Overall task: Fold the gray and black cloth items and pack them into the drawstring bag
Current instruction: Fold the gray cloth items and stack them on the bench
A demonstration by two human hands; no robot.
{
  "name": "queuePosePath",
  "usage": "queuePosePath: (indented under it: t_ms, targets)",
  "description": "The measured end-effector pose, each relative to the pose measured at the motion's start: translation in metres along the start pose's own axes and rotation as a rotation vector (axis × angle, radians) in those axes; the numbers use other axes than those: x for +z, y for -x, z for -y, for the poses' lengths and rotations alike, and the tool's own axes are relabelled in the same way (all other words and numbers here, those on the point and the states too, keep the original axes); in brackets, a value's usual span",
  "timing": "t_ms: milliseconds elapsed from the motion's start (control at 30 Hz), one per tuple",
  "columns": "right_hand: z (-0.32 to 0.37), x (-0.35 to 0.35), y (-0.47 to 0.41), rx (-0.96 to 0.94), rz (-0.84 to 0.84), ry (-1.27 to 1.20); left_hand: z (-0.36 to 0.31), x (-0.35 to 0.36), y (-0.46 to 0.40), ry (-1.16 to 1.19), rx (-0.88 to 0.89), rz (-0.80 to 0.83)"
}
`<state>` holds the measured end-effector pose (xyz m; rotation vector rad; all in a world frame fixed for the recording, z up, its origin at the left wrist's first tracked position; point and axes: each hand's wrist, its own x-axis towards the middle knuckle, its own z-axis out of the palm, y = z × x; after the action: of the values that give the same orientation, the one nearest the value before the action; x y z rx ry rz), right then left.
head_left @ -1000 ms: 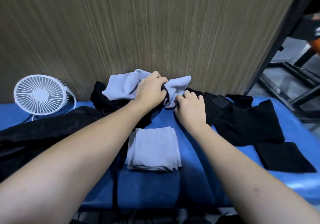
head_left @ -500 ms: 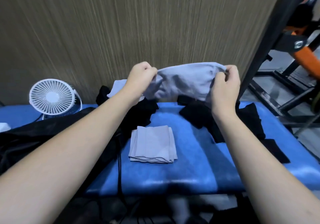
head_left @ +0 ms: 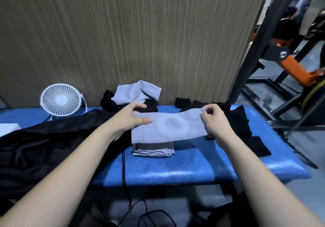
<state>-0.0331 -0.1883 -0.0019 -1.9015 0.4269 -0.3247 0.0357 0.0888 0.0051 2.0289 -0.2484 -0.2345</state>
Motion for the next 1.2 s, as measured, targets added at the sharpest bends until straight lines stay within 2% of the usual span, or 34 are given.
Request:
queuePosePath:
  t_ms: [100,200,300,433,600,767,900,1133,1200]
  targets:
    - [-0.011,0.000,0.003,0.001,0.079,-0.037,0.019,0.007,0.008,0.158,-0.047,-0.038]
    - [-0.021,-0.002,0.004,-0.007,0.148,-0.031,0.038,0.018,0.013,0.161,-0.060,-0.133]
    - [-0.028,-0.004,0.001,-0.016,0.168,0.042,0.049,0.031,0.014,0.053,0.038,-0.209]
    - [-0.030,-0.005,-0.002,-0.045,0.116,0.085,0.050,0.041,0.017,-0.163,0.177,-0.252]
    - [-0.011,-0.001,0.007,-0.051,0.117,-0.034,0.063,0.043,0.021,-0.233,0.135,-0.174]
    - [0.009,0.027,0.014,-0.097,0.214,-0.228,0.064,0.037,0.024,-0.185,0.157,-0.143]
    - [0.018,0.065,0.023,-0.132,0.333,-0.274,0.067,0.029,0.026,-0.116,0.120,-0.127]
    - [0.027,0.120,0.040,-0.124,0.598,-0.137,0.069,0.020,0.031,0.084,0.094,-0.113]
    - [0.026,0.128,0.041,-0.118,0.612,-0.087,0.070,0.019,0.031,0.158,0.056,-0.111]
